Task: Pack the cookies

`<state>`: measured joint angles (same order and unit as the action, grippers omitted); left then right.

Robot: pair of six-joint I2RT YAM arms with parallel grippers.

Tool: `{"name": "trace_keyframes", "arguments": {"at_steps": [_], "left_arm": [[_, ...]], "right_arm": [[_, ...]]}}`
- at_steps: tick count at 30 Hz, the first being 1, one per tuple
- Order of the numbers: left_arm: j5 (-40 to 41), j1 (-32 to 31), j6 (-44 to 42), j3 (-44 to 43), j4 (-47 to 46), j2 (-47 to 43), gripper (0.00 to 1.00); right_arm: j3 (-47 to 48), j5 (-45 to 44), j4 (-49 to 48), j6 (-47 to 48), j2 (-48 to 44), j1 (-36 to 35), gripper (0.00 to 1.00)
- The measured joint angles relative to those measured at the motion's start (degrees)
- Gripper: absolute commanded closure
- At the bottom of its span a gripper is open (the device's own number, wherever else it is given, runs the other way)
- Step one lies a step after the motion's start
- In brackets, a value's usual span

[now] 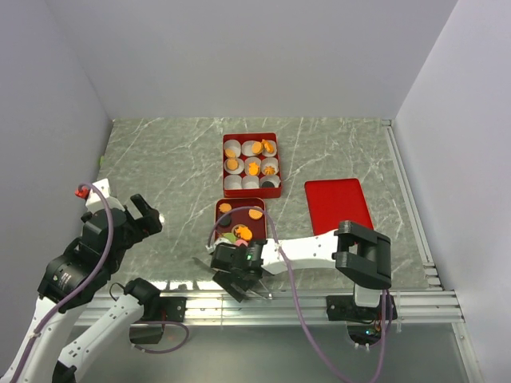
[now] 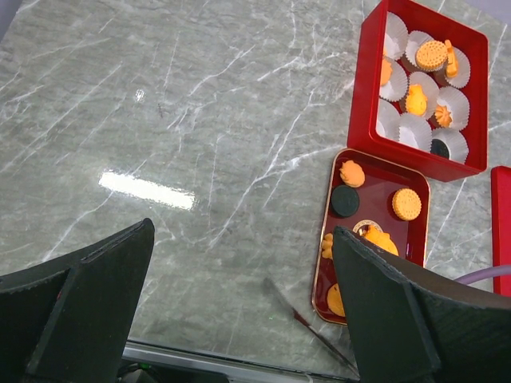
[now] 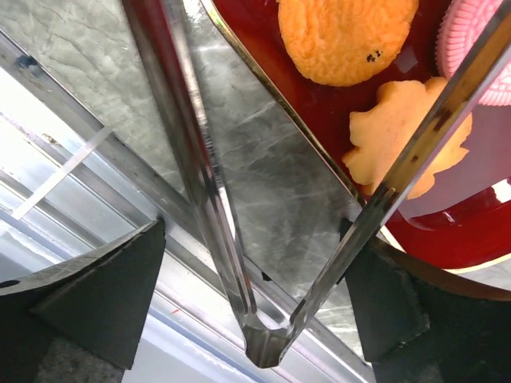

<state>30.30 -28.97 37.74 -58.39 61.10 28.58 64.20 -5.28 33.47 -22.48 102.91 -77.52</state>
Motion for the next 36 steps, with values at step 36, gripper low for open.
{"name": "trace_keyframes", "arguments": {"at_steps": [36], "left_arm": [[1.11,0.00,0.90,-0.02,0.52,-3.19,0.01]], "right_arm": [[20.57,-9.99,28.35,-1.36,-17.29,8.92,0.35]]}}
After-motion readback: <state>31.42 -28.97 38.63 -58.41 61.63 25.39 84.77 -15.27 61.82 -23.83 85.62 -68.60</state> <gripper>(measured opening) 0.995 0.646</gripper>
